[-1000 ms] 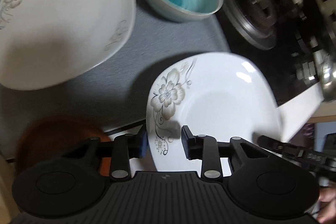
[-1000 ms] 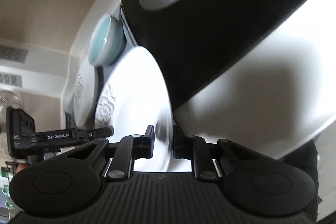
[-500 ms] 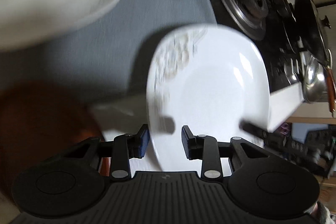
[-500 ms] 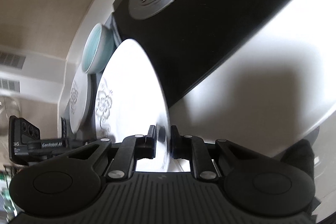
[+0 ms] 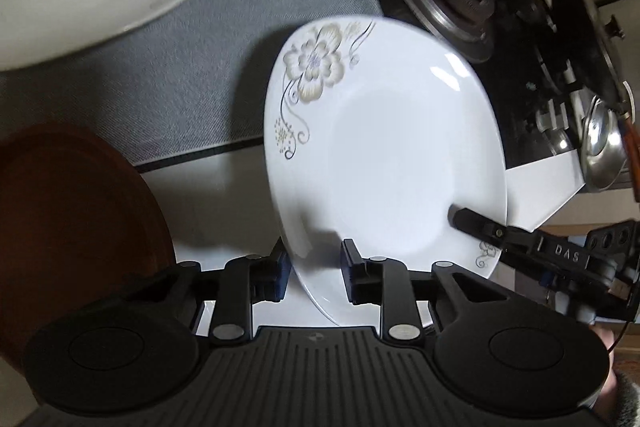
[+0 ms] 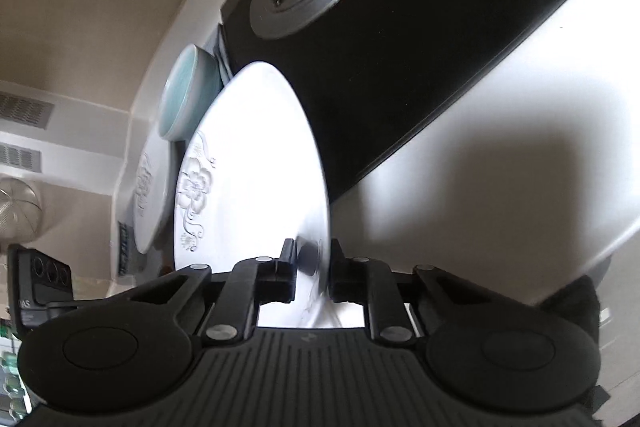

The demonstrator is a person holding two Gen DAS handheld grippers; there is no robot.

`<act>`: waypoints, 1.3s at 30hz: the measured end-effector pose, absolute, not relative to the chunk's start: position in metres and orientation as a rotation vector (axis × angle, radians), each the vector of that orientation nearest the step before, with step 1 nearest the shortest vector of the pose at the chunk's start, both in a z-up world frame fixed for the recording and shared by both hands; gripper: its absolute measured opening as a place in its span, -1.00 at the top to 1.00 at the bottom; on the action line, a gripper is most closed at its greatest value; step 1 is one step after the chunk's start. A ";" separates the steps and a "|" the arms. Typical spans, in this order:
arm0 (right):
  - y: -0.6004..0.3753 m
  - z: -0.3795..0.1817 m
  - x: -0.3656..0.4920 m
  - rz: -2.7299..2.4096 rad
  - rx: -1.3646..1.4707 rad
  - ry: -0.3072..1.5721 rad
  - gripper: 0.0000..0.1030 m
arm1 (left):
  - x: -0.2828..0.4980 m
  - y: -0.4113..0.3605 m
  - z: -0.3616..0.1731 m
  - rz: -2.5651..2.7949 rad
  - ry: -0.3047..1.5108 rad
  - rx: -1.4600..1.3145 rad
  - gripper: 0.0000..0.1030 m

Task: Organize plates and bowls
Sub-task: 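Lift the white floral plate and carry it toward the other floral plate, then lower the held plate onto the other white floral plate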

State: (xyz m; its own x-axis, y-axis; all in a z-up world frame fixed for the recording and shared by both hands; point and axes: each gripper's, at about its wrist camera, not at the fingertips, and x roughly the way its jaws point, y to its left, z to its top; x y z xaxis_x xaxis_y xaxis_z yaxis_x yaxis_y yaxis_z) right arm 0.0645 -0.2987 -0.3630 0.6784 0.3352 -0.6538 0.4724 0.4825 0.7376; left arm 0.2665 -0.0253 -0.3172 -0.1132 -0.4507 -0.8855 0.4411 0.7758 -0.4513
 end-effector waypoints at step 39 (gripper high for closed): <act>-0.207 -0.270 0.168 0.127 0.965 0.824 0.61 | 0.302 0.093 -0.213 -0.519 1.217 -0.172 0.47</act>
